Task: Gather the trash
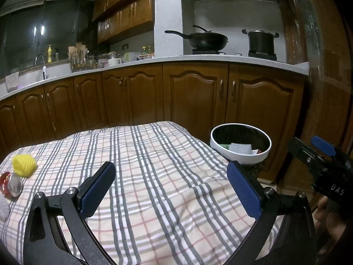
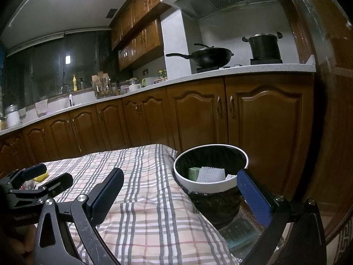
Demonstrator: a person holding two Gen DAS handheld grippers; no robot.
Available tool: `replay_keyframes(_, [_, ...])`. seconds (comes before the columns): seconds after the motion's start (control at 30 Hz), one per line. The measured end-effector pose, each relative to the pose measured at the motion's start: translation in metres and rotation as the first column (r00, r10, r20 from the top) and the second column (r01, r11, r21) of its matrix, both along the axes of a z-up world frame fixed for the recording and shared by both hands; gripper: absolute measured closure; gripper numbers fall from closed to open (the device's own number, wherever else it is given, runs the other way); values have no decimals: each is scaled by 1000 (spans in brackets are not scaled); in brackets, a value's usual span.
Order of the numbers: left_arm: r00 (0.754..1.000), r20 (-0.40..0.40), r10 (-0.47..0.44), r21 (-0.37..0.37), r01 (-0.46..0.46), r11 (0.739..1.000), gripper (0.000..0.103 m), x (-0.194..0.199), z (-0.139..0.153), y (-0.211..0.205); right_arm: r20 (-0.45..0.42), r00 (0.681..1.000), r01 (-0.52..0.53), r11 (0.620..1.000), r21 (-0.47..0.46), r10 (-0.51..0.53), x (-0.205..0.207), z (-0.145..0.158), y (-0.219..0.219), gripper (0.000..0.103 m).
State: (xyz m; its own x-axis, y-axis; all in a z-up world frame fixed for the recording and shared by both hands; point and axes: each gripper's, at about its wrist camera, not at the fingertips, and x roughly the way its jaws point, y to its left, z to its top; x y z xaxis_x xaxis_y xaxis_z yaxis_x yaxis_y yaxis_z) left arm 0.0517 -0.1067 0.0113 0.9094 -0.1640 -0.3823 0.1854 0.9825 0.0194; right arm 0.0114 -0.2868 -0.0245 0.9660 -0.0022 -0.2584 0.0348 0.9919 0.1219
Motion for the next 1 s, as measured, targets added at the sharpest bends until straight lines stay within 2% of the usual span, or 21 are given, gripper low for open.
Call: replay_keyframes(1.0, [1000,-9,-7,-8,7,1000,0,4,-4,2,-11,1000,-14,1000,5,14,3,3,9,0])
